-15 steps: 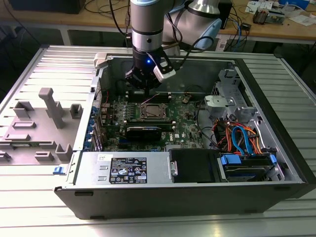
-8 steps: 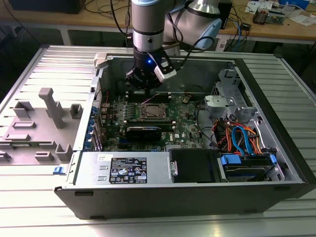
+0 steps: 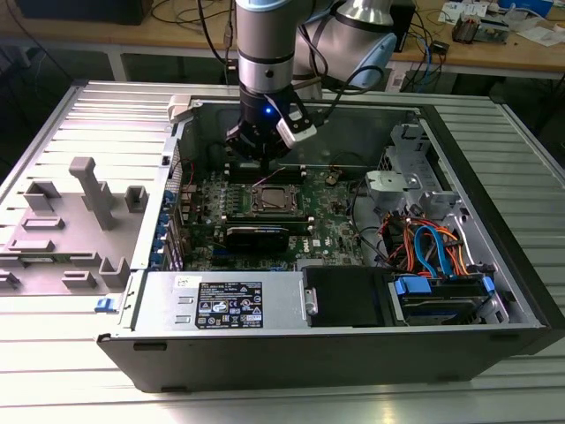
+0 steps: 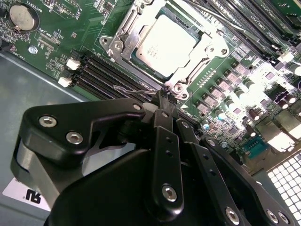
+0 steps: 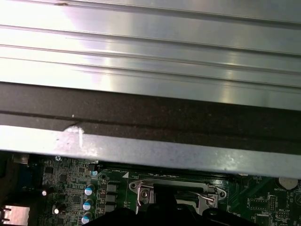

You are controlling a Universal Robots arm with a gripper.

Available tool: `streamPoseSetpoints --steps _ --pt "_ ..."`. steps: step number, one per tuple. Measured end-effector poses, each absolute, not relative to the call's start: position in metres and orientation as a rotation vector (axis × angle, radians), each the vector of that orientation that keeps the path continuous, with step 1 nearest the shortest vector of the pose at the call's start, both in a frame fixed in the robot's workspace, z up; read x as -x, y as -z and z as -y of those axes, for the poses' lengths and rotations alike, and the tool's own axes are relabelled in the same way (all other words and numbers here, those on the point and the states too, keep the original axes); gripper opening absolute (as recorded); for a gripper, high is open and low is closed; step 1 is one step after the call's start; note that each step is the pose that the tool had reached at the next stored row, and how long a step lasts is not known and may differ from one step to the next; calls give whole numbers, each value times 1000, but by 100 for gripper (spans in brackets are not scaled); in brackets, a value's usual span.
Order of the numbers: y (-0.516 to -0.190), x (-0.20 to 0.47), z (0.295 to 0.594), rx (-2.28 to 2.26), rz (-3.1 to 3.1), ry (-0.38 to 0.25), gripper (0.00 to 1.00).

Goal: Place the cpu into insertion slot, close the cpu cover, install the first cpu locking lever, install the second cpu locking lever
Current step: 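Install the first cpu locking lever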

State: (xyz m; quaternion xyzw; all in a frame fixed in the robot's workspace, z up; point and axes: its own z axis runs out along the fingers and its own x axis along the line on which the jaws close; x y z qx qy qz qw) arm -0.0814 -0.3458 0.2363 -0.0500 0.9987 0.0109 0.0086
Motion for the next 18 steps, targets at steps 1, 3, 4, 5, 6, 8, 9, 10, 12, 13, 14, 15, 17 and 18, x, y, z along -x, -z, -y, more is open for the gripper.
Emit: streamPoseSetpoints --steps 1,3,4,5,6,8,9,10,12,13,14,15,17,18 --pt "-236 81 346 156 -3120 -34 11" --pt "-236 81 346 156 -3120 -34 11" --pt "-235 81 346 156 -3120 -34 11" --pt "-235 81 346 156 -3120 -34 11" --pt "-235 81 346 156 -3120 -34 11" --pt "-234 80 345 156 -3120 -34 11" --pt "-234 80 345 156 -3120 -34 11" --pt "-233 80 345 156 -3120 -34 11" --pt "-232 80 344 156 -3120 -34 11" --pt "-232 80 343 156 -3120 -34 11" --pt "-231 79 343 157 -3120 -34 11" --pt "-231 79 342 156 -3120 -34 11" --pt "-230 78 341 156 -3120 -34 11" --pt "-230 78 340 156 -3120 -34 11"
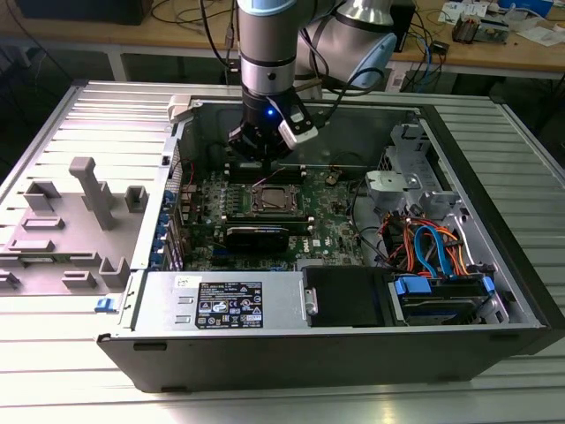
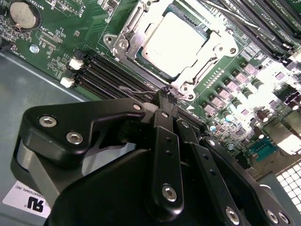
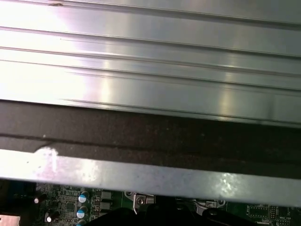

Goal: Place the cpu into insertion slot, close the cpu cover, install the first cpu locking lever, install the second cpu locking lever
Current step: 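Install the first cpu locking lever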

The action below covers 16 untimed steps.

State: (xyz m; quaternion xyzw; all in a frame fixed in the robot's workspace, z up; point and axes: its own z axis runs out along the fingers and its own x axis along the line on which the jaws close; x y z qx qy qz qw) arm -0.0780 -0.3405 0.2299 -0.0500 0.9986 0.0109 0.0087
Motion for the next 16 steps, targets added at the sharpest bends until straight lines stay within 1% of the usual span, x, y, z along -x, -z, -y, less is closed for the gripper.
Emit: streamPoseSetpoints --steps 16 --pt "-226 75 340 156 -3120 -34 11"
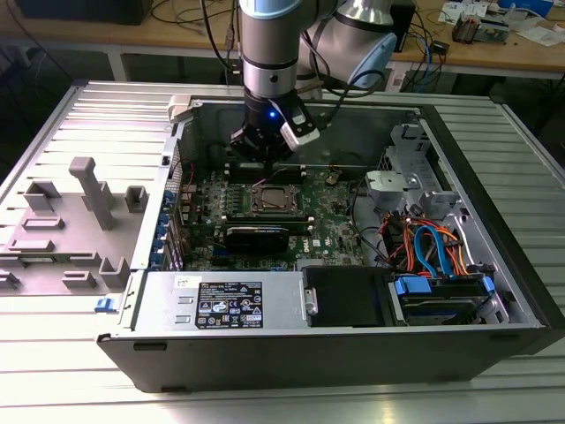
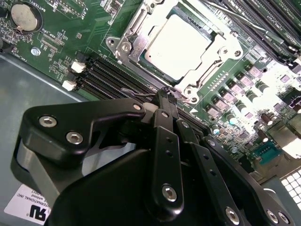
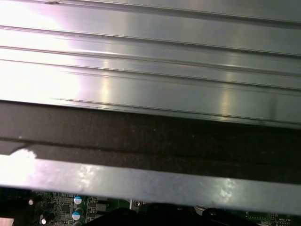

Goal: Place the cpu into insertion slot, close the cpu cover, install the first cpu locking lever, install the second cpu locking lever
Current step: 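Install the first cpu locking lever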

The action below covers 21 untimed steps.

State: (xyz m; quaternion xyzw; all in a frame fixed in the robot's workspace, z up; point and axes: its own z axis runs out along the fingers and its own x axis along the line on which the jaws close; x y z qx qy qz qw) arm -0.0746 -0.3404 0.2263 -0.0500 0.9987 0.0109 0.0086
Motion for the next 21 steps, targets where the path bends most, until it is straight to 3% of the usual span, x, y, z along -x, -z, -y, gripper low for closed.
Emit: streamPoseSetpoints --steps 21 --pt "-218 59 340 155 -3120 -34 11"
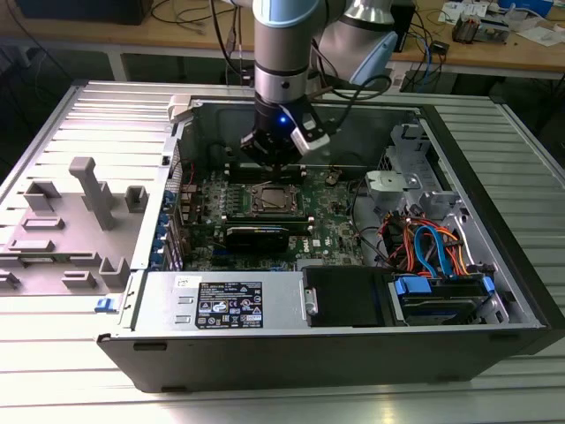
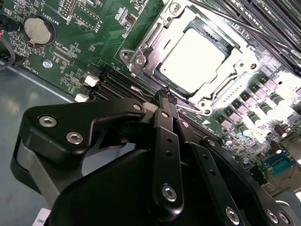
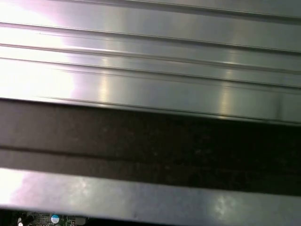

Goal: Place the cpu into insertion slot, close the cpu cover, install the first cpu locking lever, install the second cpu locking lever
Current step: 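Install the first cpu locking lever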

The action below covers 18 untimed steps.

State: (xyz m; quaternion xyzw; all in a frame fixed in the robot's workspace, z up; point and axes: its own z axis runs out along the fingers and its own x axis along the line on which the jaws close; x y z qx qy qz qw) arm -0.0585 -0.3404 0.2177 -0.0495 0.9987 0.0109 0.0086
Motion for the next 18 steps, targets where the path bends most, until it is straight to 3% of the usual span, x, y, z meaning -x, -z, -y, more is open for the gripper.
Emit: streamPoseSetpoints --steps 18 --pt "-208 47 340 154 -3120 -34 11"
